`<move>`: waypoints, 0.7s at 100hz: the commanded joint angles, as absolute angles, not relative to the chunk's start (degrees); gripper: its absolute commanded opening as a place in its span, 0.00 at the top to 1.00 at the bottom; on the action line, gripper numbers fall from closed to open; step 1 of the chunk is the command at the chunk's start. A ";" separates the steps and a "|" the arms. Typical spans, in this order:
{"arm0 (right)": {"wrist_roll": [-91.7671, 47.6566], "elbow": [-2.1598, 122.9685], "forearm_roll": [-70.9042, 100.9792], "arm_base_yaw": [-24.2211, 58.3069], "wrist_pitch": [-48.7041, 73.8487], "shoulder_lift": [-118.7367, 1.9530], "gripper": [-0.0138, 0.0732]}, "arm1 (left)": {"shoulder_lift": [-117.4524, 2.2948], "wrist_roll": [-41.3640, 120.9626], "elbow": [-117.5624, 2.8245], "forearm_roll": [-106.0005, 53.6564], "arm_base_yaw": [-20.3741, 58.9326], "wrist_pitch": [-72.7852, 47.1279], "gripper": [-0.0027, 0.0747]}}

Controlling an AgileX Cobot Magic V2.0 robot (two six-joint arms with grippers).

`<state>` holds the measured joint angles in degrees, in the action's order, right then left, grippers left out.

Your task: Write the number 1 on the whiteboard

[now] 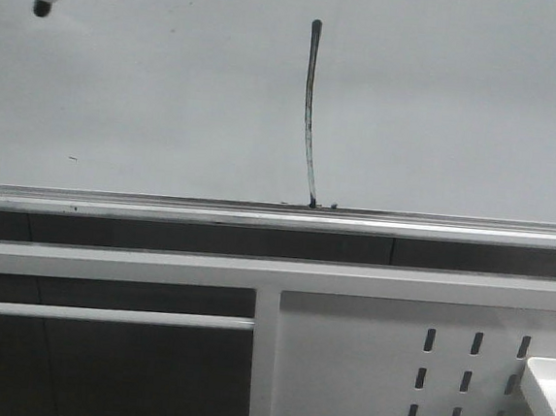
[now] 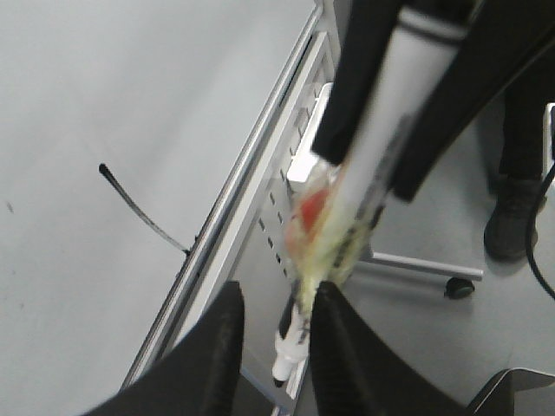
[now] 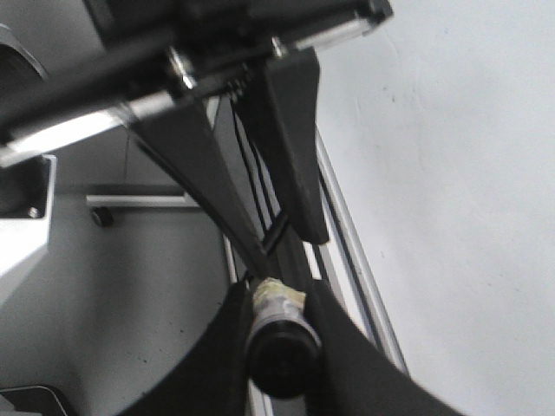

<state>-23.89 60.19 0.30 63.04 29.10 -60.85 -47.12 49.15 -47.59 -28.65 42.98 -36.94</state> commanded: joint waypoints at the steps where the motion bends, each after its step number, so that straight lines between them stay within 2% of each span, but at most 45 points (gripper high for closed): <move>1: -24.44 62.41 -1.62 63.09 25.89 -60.72 0.93 | -46.96 49.24 -51.01 -31.51 42.93 -34.09 0.73; 37: -24.44 62.41 -3.08 63.09 20.95 -60.85 0.93 | -47.18 49.24 -53.51 -31.60 42.93 -44.37 0.73; 51: -24.44 62.41 -2.56 63.22 17.59 -60.85 0.93 | -47.18 49.24 -53.51 -31.50 42.93 -43.05 0.73; 70: -24.44 62.41 -2.47 63.22 18.81 -60.85 0.93 | -47.18 49.24 -53.51 -28.44 42.93 -40.19 0.73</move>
